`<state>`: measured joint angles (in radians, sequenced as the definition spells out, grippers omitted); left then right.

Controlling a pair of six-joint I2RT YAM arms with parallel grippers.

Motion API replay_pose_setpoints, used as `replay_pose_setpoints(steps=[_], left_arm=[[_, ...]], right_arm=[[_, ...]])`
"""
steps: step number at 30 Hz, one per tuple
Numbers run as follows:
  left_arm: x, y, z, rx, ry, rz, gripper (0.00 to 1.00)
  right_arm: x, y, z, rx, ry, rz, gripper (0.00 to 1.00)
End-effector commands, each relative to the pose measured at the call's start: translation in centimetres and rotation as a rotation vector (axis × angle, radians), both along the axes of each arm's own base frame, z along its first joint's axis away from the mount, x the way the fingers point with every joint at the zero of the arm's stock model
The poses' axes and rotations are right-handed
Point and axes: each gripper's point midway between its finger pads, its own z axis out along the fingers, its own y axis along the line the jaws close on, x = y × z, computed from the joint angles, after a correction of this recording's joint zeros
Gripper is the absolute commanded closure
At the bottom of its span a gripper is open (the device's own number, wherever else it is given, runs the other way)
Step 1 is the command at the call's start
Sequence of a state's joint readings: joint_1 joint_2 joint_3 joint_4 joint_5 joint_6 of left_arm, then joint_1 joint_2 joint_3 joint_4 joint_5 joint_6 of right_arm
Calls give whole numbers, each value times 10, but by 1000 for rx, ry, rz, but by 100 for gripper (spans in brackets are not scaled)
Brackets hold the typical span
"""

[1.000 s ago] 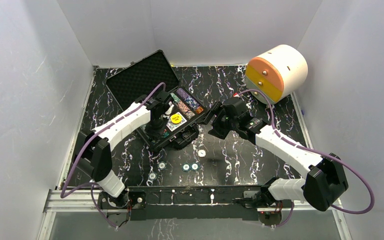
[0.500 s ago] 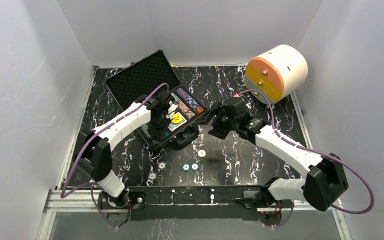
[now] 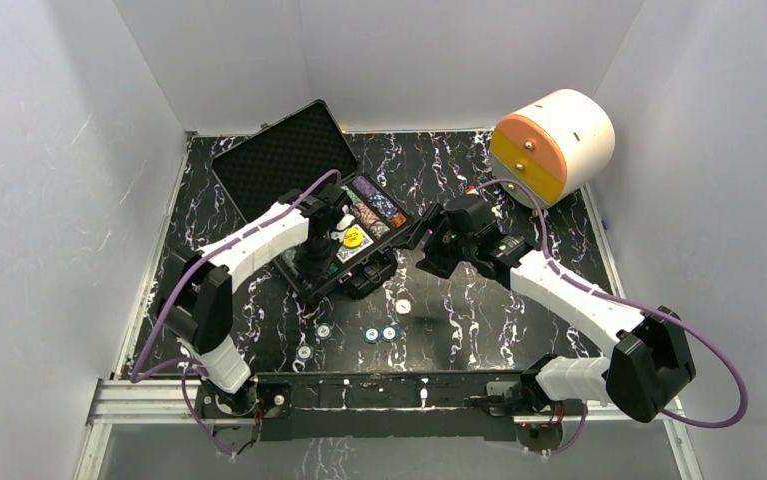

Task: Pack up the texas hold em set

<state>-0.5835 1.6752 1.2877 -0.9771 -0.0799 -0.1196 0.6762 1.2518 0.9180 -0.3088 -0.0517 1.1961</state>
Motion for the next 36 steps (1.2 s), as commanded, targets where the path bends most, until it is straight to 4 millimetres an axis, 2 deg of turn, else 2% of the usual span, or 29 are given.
replay_pose_setpoints(steps=[1, 4, 9, 13, 17, 22, 25, 29, 32, 36], left_arm=[[8, 17, 14, 85, -53, 4, 100], [13, 20, 18, 94, -89, 7, 99], [12, 18, 16, 78, -85, 1, 81], [13, 19, 15, 90, -87, 7, 74], [16, 21, 22, 99, -111, 18, 73], [20, 6, 45, -10, -162, 11, 73], [35, -1, 74, -88, -308, 14, 69], [68, 18, 126, -72, -615, 119, 56], [80, 34, 185, -105, -849, 230, 46], [84, 72, 257, -82, -1120, 428, 36]], right_arm=[[2, -1, 11, 12, -45, 1, 19], [3, -1, 10, 11, -43, 2, 19], [3, 0, 10, 13, -41, 6, 19], [3, 0, 10, 10, -45, 6, 19], [3, -2, 9, -18, -60, 28, 20], [3, 2, 4, -102, -103, 105, 23], [-7, 17, -7, -186, -123, 178, 23], [-27, 44, -31, -303, -119, 289, 21], [-48, 70, -52, -383, -118, 389, 21], [-72, 101, -69, -447, -117, 523, 21]])
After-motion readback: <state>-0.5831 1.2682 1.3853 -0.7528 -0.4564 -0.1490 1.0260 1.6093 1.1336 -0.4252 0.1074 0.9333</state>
